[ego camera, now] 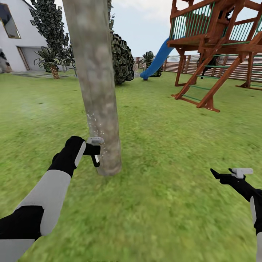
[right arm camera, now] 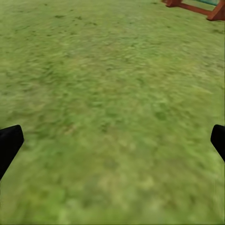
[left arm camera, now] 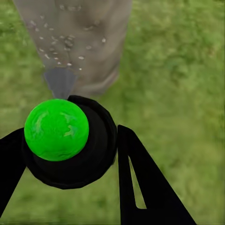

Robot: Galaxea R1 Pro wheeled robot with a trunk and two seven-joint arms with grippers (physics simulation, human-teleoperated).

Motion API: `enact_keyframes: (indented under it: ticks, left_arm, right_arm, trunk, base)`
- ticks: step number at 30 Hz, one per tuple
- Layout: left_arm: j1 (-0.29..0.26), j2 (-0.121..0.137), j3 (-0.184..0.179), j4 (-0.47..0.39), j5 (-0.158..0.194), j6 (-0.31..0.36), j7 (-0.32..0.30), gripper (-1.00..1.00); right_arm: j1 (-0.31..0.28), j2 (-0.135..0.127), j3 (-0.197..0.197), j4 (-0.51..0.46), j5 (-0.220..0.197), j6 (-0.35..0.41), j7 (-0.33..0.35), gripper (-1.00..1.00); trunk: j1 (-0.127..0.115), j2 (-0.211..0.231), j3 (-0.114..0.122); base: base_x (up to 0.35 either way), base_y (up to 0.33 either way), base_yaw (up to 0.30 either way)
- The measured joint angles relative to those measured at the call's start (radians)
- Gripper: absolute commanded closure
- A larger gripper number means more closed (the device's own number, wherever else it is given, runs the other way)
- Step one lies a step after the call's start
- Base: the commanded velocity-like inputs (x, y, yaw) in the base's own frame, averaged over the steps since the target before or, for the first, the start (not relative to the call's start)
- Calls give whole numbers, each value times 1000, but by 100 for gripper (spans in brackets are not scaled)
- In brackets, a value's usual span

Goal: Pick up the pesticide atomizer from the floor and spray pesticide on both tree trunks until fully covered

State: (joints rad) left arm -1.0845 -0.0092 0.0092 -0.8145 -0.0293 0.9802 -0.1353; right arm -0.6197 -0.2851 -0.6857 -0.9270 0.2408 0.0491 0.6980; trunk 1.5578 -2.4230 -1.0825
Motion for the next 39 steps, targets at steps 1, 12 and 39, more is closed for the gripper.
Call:
enact_keyframes:
  ticks: [1, 12, 39]
  left_arm:
    - [0, 0, 0, 0, 0, 0, 0, 100]
    - [50, -20, 4, 101, -5, -149, 9, 100]
    - [52, -21, 11, 106, -3, -155, 54, 100]
  right_arm:
    - [0, 0, 0, -1, 0, 0, 0, -100]
    - [0, 0, 0, -1, 0, 1, 0, -100]
    - [0, 0, 0, -1, 0, 0, 0, -100]
  trunk:
    - [0, 0, 0]
    - [0, 0, 0]
    - [0, 0, 0]
  base:
    - [0, -267, 276]
    - [0, -268, 54]
    - [0, -270, 176]
